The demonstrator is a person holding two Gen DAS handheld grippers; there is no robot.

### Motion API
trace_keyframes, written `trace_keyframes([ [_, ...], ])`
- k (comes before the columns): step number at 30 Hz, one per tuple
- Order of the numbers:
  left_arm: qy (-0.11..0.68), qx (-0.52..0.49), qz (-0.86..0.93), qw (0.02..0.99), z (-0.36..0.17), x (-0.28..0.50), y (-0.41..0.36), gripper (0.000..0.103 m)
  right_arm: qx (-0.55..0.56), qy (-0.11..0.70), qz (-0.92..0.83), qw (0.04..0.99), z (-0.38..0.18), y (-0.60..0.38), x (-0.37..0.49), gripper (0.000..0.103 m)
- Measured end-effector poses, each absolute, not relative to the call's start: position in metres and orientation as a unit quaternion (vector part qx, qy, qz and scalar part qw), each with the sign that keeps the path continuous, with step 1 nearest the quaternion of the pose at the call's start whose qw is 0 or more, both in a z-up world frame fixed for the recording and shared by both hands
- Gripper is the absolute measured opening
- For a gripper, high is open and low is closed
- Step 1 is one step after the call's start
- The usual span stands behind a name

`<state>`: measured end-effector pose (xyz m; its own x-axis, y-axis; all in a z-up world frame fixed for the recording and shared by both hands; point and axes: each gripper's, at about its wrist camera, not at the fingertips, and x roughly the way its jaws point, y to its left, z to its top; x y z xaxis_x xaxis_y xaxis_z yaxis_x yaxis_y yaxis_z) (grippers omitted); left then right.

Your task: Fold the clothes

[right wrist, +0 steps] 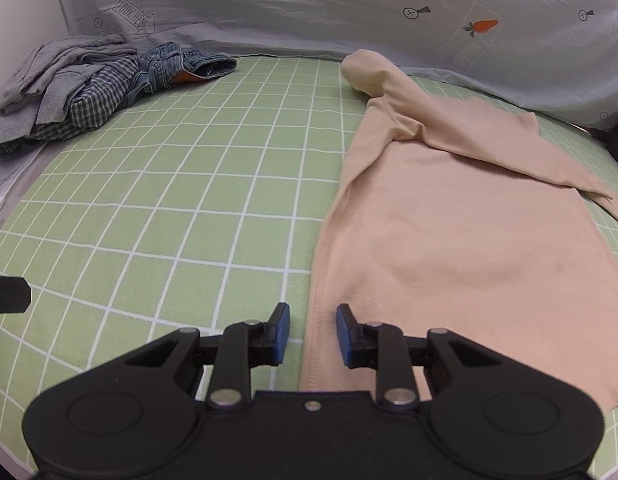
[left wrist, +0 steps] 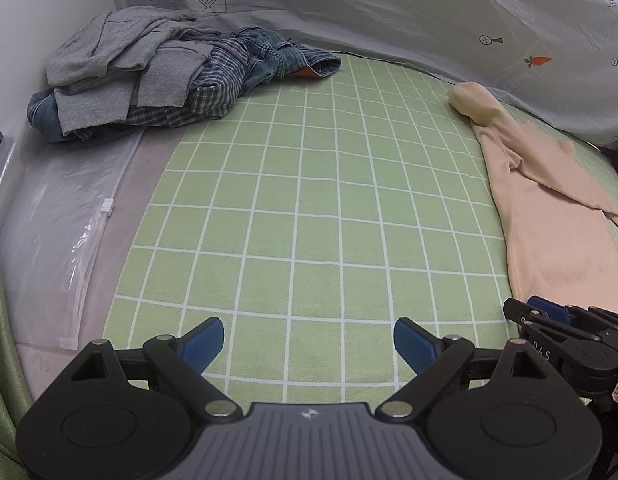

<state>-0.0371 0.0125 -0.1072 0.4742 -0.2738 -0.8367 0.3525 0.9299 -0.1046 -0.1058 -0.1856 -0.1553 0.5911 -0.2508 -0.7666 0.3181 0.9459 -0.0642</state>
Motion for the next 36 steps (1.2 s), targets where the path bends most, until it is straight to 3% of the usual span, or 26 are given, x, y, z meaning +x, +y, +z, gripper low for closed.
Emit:
trace_keyframes([
  [1,0.479,0.039,-0.184,0.858,-0.107,-0.037,0.010,0.092,0.036,0.425,-0.154,0.891,-0.155,-0.186,-0.106,0.017],
  [2,0.479,0.038,-0.185,0.857,-0.107,-0.036,0.006,0.092,0.043,0.424,-0.150,0.892,-0.154,-0.190,-0.107,0.005],
  [3,0.478,0.038,-0.186,0.858,-0.106,-0.036,0.002,0.092,0.053,0.422,-0.147,0.893,-0.153,-0.195,-0.109,0.004],
  [16,0.475,0.018,-0.214,0.853,-0.099,-0.057,-0.097,0.092,0.161,0.339,-0.163,0.912,-0.092,-0.311,-0.166,0.002],
  [27,0.489,0.052,-0.205,0.846,-0.106,-0.087,-0.176,0.092,0.154,0.451,-0.151,0.866,-0.148,-0.387,-0.173,0.001],
  [29,0.494,0.049,-0.190,0.847,-0.107,-0.085,-0.182,0.092,0.142,0.446,-0.138,0.873,-0.143,-0.392,-0.174,0.004],
  [31,0.498,0.041,-0.176,0.848,-0.108,-0.080,-0.189,0.092,0.139,0.435,-0.138,0.879,-0.136,-0.402,-0.173,0.014],
  [33,0.502,0.034,-0.161,0.849,-0.110,-0.073,-0.196,0.092,0.144,0.425,-0.145,0.882,-0.132,-0.416,-0.172,0.033],
  [36,0.511,0.027,-0.138,0.848,-0.114,-0.056,-0.212,0.092,0.158,0.420,-0.160,0.879,-0.131,-0.443,-0.170,0.044],
])
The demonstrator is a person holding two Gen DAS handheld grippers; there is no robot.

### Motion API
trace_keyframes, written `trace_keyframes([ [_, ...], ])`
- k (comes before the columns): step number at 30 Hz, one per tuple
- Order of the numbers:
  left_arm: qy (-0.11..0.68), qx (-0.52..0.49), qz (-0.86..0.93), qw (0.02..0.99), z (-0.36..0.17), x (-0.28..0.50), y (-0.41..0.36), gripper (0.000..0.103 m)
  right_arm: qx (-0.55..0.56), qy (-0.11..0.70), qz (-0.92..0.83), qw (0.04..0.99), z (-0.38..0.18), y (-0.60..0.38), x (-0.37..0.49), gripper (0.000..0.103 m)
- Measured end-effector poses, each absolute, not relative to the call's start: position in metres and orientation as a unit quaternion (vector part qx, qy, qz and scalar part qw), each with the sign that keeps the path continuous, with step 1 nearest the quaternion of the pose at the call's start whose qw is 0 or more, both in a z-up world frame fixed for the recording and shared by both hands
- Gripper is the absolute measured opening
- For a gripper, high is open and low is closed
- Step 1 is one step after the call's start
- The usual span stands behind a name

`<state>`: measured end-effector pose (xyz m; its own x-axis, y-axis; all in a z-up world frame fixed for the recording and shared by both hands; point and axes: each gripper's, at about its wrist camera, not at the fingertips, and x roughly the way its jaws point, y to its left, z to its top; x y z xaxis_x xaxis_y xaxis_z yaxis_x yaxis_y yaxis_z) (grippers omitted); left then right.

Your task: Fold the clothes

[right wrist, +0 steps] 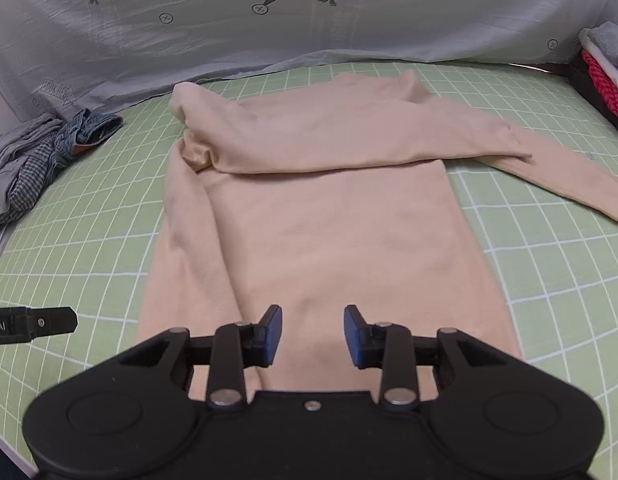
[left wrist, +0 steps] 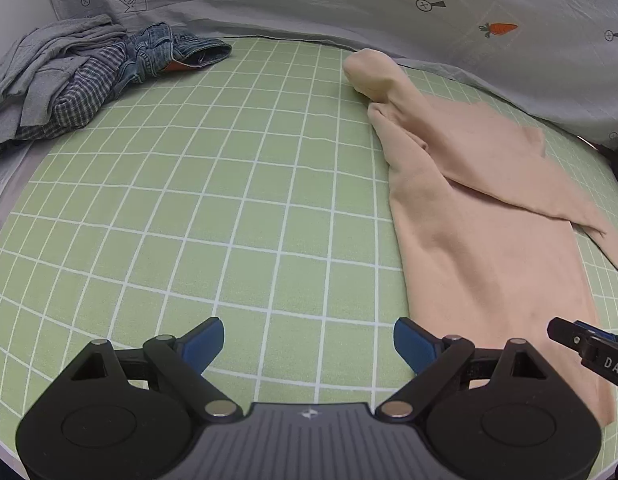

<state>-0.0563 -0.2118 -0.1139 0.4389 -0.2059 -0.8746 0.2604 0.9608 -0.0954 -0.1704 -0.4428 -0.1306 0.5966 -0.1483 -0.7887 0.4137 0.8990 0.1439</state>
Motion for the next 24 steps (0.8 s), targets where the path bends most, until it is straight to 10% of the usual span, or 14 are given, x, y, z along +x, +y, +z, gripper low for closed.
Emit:
trace_keyframes([
  [6,0.528,0.019,-0.119,0.841,-0.125,-0.023,-0.246,0.092,0.182,0.399,-0.213,0.873,-0.129,-0.501,-0.171,0.072],
  [24,0.514,0.085,-0.095,0.848,-0.151,0.050,-0.319,0.101,0.215,0.385,-0.303,0.845,-0.155,-0.692,-0.093,0.078],
])
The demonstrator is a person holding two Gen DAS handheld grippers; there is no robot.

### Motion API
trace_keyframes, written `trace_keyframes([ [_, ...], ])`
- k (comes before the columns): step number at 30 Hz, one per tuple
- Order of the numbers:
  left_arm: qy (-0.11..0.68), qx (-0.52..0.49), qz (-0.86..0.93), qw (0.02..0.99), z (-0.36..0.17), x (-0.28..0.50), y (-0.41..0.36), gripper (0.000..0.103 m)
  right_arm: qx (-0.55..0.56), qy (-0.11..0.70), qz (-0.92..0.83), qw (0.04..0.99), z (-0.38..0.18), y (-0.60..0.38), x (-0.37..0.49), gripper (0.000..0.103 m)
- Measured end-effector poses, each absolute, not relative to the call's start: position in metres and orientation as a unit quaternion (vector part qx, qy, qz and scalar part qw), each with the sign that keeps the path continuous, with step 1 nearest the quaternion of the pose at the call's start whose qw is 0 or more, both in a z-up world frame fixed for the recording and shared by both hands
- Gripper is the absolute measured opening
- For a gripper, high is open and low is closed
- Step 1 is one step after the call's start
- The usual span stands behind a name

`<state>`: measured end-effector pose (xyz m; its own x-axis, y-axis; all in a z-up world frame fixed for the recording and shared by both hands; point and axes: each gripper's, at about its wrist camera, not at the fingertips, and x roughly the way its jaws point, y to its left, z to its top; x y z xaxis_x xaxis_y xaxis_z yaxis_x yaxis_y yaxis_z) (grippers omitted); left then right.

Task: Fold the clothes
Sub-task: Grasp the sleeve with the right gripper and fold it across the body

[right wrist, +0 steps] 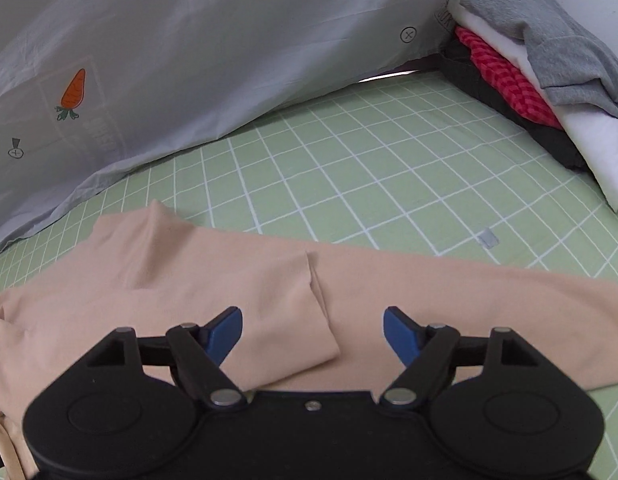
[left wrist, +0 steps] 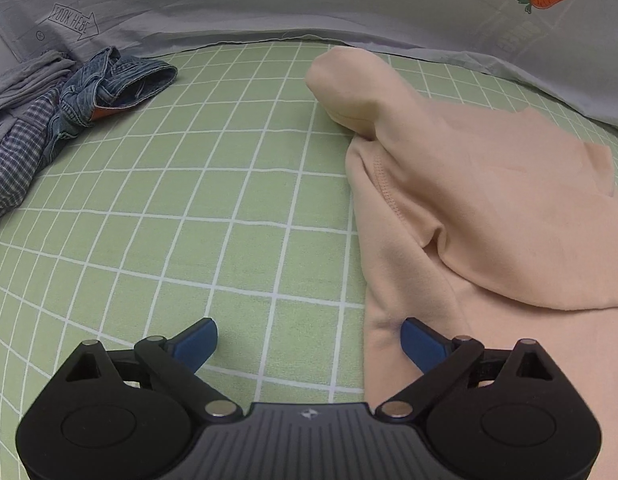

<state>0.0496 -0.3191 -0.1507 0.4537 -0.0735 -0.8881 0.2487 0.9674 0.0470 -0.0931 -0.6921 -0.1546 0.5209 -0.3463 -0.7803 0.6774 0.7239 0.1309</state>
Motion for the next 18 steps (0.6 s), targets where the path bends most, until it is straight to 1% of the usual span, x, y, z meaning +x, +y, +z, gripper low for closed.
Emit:
trace_keyframes([
  [2,0.515,0.085,-0.095,0.848,-0.151,0.051,-0.318,0.102,0.206,0.397,-0.296,0.844,-0.161,-0.690,-0.087,0.078],
  [4,0.517,0.084,-0.095,0.847,-0.152,0.052,-0.318,0.103,0.208,0.403,-0.296,0.840,-0.166,-0.689,-0.084,0.076],
  [5,0.517,0.083,-0.095,0.846,-0.152,0.053,-0.318,0.103,0.209,0.399,-0.291,0.844,-0.167,-0.688,-0.084,0.069],
  [6,0.518,0.084,-0.096,0.846,-0.152,0.053,-0.317,0.103,0.205,0.396,-0.283,0.849,-0.167,-0.687,-0.083,0.047],
  [7,0.517,0.086,-0.097,0.846,-0.152,0.053,-0.318,0.103,0.188,0.402,-0.275,0.853,-0.166,-0.686,-0.080,0.038],
  [10,0.514,0.095,-0.102,0.846,-0.153,0.054,-0.320,0.103,0.166,0.407,-0.262,0.859,-0.160,-0.691,-0.075,0.000],
  [12,0.513,0.100,-0.104,0.846,-0.153,0.054,-0.320,0.103,0.183,0.387,-0.256,0.867,-0.150,-0.701,-0.076,0.002],
  [16,0.513,0.095,-0.105,0.846,-0.154,0.054,-0.318,0.103,0.146,0.313,-0.257,0.903,-0.105,-0.711,-0.073,0.001],
  [18,0.514,0.090,-0.105,0.846,-0.154,0.054,-0.316,0.103,0.118,0.257,-0.294,0.913,-0.076,-0.719,-0.072,0.001],
])
